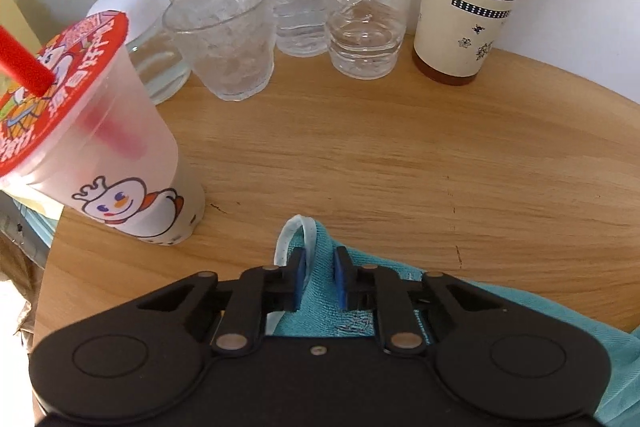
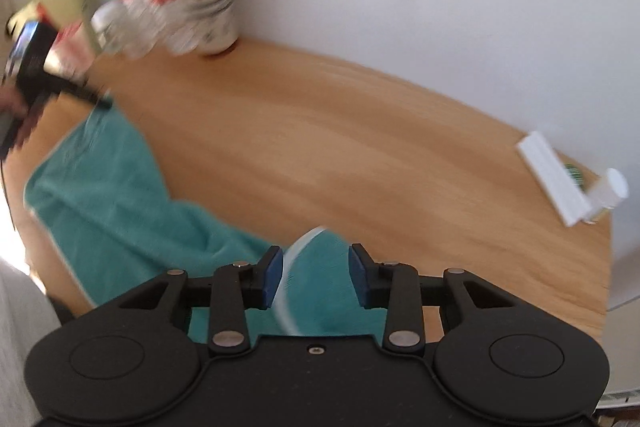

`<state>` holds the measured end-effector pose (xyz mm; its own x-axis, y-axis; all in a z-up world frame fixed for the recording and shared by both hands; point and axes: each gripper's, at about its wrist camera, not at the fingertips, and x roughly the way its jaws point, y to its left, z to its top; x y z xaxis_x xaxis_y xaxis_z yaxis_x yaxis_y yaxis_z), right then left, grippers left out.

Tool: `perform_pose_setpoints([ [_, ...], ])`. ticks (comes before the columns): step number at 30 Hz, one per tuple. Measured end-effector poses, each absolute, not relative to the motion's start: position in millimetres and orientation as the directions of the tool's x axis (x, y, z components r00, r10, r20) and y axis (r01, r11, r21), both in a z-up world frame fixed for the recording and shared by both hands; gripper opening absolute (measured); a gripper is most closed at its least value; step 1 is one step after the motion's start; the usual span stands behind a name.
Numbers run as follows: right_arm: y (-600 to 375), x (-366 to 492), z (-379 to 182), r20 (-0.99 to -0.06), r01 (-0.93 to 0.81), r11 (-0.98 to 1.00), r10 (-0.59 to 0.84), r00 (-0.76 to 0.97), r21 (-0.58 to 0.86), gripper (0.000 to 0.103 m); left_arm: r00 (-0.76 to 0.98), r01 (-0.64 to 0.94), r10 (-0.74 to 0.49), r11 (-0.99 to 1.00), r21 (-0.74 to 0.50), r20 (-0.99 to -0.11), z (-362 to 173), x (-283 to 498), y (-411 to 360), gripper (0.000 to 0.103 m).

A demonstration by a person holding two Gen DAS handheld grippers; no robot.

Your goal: Fold towel

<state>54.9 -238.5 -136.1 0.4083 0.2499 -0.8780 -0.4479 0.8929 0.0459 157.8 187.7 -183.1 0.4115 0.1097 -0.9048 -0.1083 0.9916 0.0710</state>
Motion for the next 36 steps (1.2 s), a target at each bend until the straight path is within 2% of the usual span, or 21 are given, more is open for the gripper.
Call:
perform_pose_setpoints([
  [4,-225,53,-152,-0.895,-0.484,0.875,0.236,0.379,0.026,0.037,0.425,-0.103,0.131,0.990,0.096,-0.896,-178,154,186,0.013],
  [5,-224,55,-157,-0.903,-0.483,0.875,0.216,0.370,0.012,0.025,0.428,-0.103,0.133,0.990,0.098,-0.894,-176,153,185,0.012],
  [7,-225,59,-164,-0.918,-0.471,0.882,0.201,0.341,0.018,0.012,0.434,-0.104,0.138,0.989,0.102,-0.890,-174,150,185,0.011],
  [9,-231,63,-167,-0.921,-0.447,0.894,0.186,0.342,0.014,0.009,0.440,-0.104,0.142,0.989,0.107,-0.887,-171,147,184,0.009],
  [10,-234,64,-166,-0.918,-0.436,0.900,0.180,0.352,0.009,0.003,0.443,-0.105,0.144,0.989,0.109,-0.885,-169,146,184,0.009],
  [14,-249,74,-152,-0.898,-0.385,0.923,0.165,0.408,-0.005,0.002,0.475,-0.106,0.157,0.987,0.121,-0.866,-159,139,183,0.008],
  [23,-319,90,-99,-0.776,-0.164,0.985,0.060,0.628,-0.057,0.002,0.576,-0.112,0.189,0.982,0.152,-0.795,-125,119,186,0.007],
  [32,-380,112,-117,-0.741,0.058,0.988,-0.148,0.655,-0.146,0.002,0.680,-0.156,0.199,0.980,0.126,-0.706,-104,87,201,0.007],
  [36,-396,133,-140,-0.757,0.094,0.981,-0.190,0.625,-0.169,0.002,0.686,-0.124,0.179,0.984,0.129,-0.705,-111,83,199,0.007],
])
